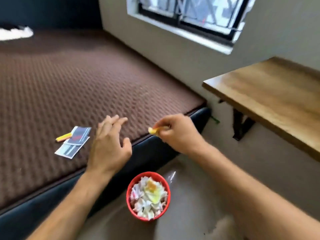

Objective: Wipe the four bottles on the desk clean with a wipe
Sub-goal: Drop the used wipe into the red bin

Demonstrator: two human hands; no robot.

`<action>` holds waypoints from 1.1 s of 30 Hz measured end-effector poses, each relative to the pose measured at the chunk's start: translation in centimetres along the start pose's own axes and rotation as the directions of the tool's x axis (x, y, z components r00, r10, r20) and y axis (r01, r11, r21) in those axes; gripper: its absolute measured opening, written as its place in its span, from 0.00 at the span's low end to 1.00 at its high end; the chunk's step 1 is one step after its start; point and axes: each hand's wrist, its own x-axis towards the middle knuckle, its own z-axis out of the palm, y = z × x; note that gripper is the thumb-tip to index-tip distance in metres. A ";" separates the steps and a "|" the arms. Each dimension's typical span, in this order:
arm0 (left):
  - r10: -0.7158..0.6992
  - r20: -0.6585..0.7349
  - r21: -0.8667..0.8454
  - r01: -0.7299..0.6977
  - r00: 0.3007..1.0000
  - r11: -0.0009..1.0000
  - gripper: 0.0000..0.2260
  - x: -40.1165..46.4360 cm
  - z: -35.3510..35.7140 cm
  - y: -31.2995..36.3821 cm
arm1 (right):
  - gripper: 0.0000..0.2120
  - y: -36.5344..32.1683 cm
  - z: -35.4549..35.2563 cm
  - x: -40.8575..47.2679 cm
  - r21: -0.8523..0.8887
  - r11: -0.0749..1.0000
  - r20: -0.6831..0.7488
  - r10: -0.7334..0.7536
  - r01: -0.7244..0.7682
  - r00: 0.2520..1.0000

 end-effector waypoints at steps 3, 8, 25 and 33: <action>-0.073 0.104 0.037 0.070 0.992 0.997 0.28 -1.9 3.8 -4.4 | 0.09 4.2 6.9 2.1 -0.083 0.989 0.206 0.139 -0.124 0.969; -0.168 0.268 0.079 0.152 0.949 0.985 0.25 -4.6 10.7 -9.0 | 0.07 12.1 15.1 2.0 -0.310 0.917 0.361 0.358 -0.251 0.861; -0.397 0.615 0.224 0.333 0.681 0.916 0.29 -10.8 22.4 -15.7 | 0.22 22.3 23.7 -2.0 -0.520 0.818 0.726 0.575 -0.247 0.378; -0.365 0.662 0.256 0.260 0.655 0.931 0.30 -11.1 23.3 -15.3 | 0.25 21.7 22.1 -0.2 -0.461 0.827 0.703 0.561 -0.321 0.437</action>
